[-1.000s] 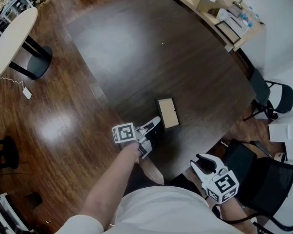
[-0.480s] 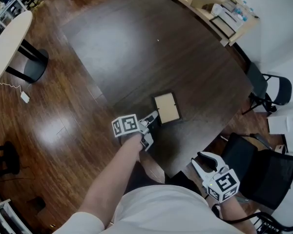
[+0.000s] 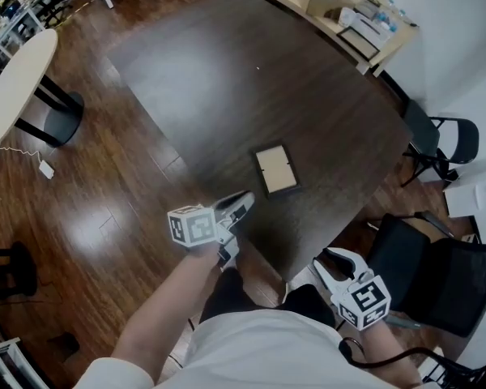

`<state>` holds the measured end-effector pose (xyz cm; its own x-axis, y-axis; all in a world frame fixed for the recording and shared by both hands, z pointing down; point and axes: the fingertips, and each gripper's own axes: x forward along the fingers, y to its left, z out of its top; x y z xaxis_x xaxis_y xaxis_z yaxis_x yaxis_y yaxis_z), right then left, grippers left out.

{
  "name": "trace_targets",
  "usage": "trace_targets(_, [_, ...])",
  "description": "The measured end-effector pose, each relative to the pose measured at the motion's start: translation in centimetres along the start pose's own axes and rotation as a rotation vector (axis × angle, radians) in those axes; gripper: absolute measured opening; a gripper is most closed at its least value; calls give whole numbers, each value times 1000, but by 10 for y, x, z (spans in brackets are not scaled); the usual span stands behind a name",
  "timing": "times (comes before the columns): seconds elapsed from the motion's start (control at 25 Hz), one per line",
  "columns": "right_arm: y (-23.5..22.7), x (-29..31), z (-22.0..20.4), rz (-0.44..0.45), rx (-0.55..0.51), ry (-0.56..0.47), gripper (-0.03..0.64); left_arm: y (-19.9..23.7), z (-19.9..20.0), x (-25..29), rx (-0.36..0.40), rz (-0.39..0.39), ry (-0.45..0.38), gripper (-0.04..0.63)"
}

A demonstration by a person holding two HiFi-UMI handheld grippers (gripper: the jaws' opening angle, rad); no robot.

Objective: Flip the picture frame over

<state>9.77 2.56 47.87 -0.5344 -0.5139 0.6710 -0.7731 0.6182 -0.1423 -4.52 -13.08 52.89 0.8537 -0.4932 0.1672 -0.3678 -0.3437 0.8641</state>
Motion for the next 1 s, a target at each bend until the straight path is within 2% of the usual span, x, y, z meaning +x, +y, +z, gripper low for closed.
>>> trace_targets(0.08, [6,-5,-2,35,-38,-20,117,-28,-13,-26,148,11,30,26])
trace_targets(0.2, [3,-17,-2,80,-88,-102,115,-66,-41,-65,373,84,53,26])
trace_targets(0.36, [-2,-55,-24,118,-126,-173,114,-126,-102,-107,509,185,-13,25])
trace_targets(0.48, [1,-89,-52,175,-142,-177,114,-172,-161,-124,524,265,-82,23])
trace_targets(0.64, [13,-123,-79,225,-204,-166,112,-210,-223,-135,536,334,-101,18])
trace_targets(0.8, [19,-136,-92,251,-197,-160,109,-234,-252,-134,553,347,-91,17])
trace_targets(1.0, [28,-148,-94,250,-230,-171,98,-254,-258,-131,596,337,-102,17])
